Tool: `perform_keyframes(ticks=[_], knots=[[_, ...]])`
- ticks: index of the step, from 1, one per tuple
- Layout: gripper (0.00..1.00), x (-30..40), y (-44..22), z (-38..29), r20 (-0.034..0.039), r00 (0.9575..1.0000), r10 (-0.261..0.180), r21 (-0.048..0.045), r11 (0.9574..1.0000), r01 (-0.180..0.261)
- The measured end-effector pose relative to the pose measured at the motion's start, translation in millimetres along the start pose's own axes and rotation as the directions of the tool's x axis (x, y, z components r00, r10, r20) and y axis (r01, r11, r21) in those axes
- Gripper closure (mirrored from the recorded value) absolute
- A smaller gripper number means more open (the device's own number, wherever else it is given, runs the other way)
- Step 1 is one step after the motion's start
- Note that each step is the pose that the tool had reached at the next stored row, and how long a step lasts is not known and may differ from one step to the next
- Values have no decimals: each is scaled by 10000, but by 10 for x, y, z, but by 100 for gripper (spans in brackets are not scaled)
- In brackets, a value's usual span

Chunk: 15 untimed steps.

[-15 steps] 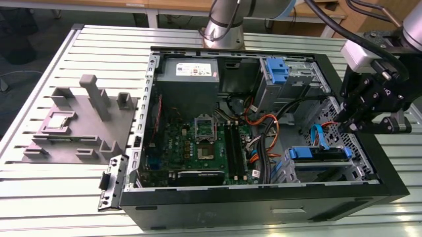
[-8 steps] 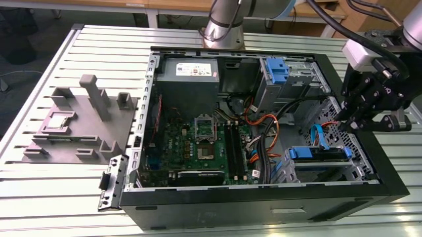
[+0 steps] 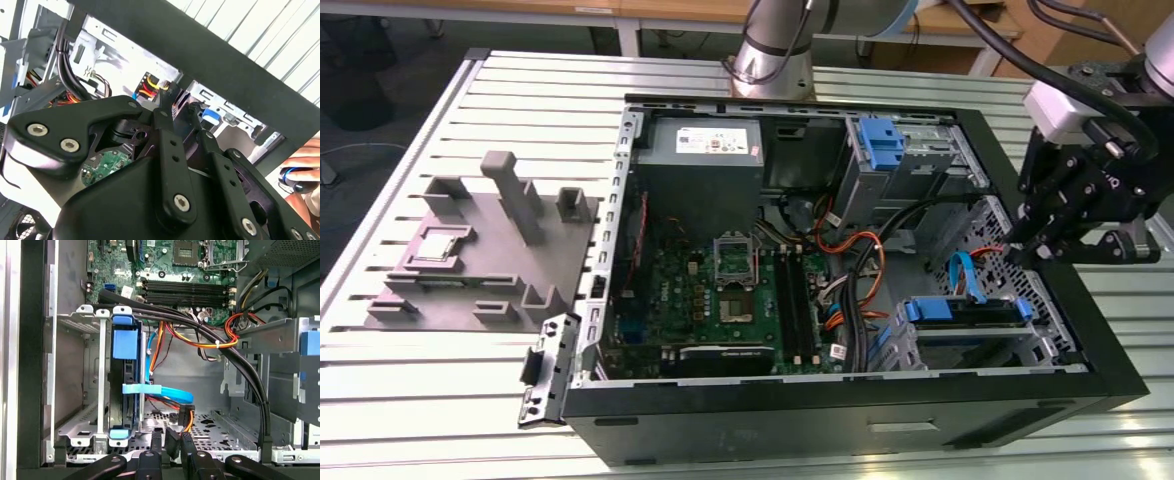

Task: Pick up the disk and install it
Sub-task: 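Insert the second disk wire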

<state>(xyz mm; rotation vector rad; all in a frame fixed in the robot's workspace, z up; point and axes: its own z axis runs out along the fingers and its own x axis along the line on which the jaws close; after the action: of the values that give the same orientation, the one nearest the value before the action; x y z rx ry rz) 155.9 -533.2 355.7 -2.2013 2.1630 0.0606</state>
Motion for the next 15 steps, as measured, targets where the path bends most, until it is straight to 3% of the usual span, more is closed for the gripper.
perform_keyframes(ticks=[6, 15], knots=[[71, -1, -50, 40, 3, 10000, 0, 0, 10000, 0], [71, 2, -53, 76, 0, 10000, 1, -9, 10000, -1]])
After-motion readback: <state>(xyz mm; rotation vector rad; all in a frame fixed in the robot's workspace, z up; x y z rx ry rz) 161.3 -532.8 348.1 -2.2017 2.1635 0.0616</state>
